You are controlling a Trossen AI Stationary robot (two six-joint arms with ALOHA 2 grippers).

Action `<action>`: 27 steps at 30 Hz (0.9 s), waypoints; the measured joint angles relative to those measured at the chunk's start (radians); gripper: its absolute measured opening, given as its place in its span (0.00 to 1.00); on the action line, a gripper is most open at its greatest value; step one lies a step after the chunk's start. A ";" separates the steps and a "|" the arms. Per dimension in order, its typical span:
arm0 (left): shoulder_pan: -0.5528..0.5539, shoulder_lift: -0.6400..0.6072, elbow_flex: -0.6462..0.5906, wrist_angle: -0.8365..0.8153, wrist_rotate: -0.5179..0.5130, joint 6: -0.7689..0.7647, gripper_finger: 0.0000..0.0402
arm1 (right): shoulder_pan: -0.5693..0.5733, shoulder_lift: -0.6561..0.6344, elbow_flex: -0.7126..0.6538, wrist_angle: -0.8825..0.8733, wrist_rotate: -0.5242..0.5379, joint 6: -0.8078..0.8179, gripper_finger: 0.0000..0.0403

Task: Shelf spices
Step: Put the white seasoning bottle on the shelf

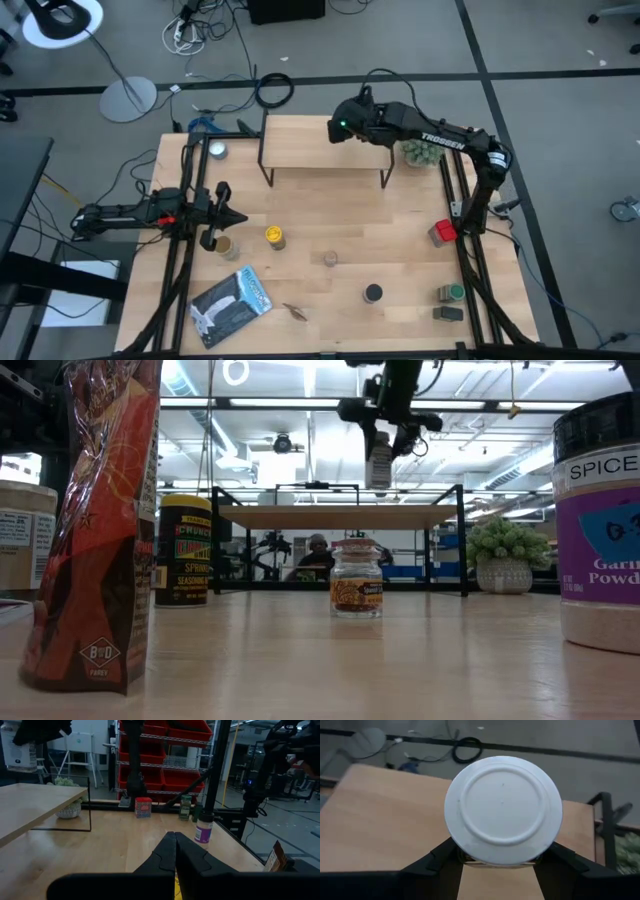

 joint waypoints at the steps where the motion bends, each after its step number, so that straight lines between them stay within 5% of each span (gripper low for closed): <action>1: 0.000 0.000 0.000 0.000 0.000 0.000 0.02 | -0.010 0.001 0.000 -0.012 -0.005 0.014 0.51; 27: 0.000 0.000 0.000 0.000 0.000 0.000 0.02 | -0.086 -0.001 -0.098 -0.162 0.013 0.101 0.52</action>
